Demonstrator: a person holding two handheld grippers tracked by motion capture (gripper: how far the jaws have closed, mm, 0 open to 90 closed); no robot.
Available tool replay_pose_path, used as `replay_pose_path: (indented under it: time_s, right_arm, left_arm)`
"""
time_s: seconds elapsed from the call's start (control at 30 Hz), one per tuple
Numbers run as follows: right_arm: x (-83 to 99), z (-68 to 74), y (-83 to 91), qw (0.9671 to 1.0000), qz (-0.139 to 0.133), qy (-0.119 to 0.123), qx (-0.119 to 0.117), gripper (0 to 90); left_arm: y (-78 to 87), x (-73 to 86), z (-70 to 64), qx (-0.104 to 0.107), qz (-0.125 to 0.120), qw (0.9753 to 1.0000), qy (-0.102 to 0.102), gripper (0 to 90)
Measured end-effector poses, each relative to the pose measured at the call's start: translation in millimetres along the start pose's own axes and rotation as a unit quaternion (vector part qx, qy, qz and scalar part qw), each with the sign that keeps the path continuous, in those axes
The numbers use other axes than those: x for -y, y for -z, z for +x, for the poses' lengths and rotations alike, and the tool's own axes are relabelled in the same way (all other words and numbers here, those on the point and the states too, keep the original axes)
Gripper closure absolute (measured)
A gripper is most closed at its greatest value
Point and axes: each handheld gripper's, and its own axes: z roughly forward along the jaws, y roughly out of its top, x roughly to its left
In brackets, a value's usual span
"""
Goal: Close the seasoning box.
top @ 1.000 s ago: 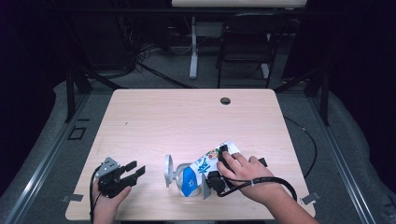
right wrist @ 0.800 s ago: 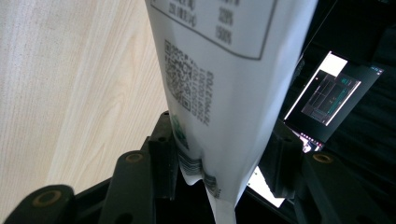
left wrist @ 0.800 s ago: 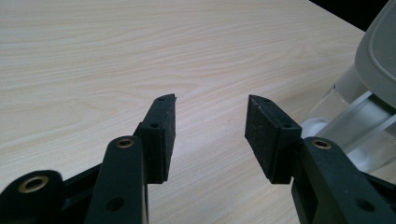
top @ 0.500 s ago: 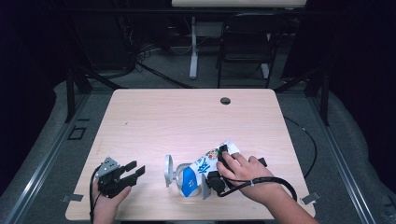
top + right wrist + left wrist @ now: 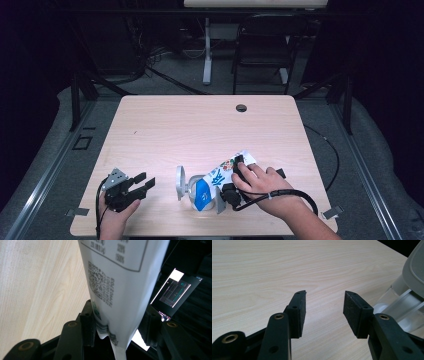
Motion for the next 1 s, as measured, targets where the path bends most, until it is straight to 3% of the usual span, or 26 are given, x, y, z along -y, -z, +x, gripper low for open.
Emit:
replay_pose_path:
  time_s: [1.0]
  right_arm:
    - [-0.4,-0.3,2.0,1.0000,0.003,0.008,0.005,56.4]
  left_arm:
    - [-0.1,0.3,0.8,-0.001,0.000,1.0000,0.000,53.5]
